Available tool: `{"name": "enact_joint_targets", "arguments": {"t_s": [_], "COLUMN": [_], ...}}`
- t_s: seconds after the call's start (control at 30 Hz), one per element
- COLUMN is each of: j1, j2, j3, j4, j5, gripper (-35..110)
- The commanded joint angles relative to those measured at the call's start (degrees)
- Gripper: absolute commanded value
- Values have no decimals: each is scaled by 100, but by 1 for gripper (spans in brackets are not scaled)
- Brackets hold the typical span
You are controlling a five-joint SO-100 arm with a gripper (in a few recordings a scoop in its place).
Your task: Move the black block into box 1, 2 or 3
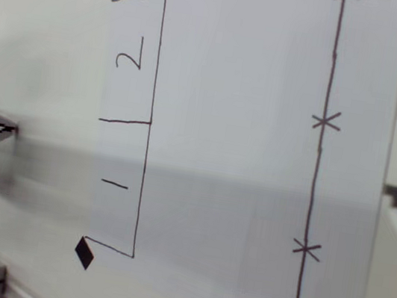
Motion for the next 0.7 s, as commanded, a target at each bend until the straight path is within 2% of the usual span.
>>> {"name": "enact_joint_targets", "arguments": {"t_s": [0.0,0.67], "j1": [-53,88], "j2": [439,949], "j3": [264,1204], "j4": [53,-237], "j5": [88,-325], "gripper": [25,25]}}
